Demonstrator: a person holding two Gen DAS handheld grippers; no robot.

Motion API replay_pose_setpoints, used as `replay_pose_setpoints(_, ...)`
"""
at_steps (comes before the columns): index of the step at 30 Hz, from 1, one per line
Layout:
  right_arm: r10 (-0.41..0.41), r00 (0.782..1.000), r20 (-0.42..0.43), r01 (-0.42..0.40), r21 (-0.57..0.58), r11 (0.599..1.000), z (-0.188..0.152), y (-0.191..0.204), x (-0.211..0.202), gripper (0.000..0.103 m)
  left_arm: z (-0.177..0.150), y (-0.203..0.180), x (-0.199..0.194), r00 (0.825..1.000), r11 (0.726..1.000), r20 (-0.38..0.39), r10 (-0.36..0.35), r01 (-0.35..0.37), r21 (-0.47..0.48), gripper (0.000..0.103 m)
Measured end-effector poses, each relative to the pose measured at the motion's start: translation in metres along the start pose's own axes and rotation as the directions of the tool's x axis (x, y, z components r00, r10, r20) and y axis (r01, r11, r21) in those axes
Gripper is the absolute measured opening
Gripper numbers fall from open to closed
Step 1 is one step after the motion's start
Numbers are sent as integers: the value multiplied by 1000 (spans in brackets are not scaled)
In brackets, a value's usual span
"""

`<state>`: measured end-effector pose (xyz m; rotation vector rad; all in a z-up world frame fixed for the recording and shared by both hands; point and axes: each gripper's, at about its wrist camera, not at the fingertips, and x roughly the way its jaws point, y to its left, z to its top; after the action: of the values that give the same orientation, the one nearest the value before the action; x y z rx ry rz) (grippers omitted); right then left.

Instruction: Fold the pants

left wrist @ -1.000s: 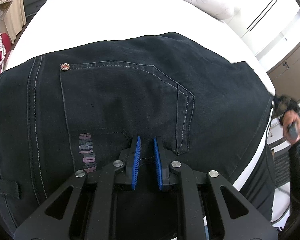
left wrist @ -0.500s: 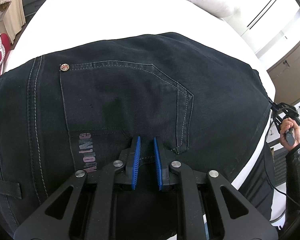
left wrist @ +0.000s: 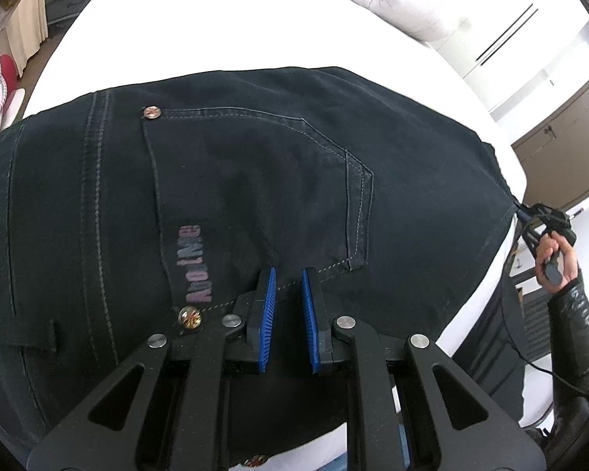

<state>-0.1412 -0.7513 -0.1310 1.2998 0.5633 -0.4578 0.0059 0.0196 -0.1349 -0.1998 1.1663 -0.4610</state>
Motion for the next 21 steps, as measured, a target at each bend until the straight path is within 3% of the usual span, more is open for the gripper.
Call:
replay_pose_setpoints(2,-80,995,52,82,-48,995,-7,8,-21,51,-4,6,-3,1000,1000,15,-21,21,-15,14)
replay_pose_setpoints(3,-82,994,70,88,-78,993,-14,14,-33,55,-5,10,-5,999,999,25,-34,35,-25,14)
replay_pose_setpoints(6,-46,999,14,47,-126,991,-35,26,-48,56,-9,19,-8,997,997,46,-56,58,-41,14)
replay_pose_setpoints(8,32,993,-112,-50,-160,986,-61,42,-43,55,-10,22,-9,997,997,51,-60,62,-39,14)
replay_pose_setpoints(13,109,927,-358,-176,-161,971,-129,69,-9,52,-14,26,-11,996,997,62,-62,64,-41,14)
replay_pose_setpoints(19,35,906,-422,-102,-138,985,-162,64,20,50,-18,22,-11,996,997,68,-58,62,-47,14)
replay_pose_setpoints(21,43,904,-424,-105,-123,987,-166,62,22,50,-20,21,-12,996,997,71,-56,59,-49,14)
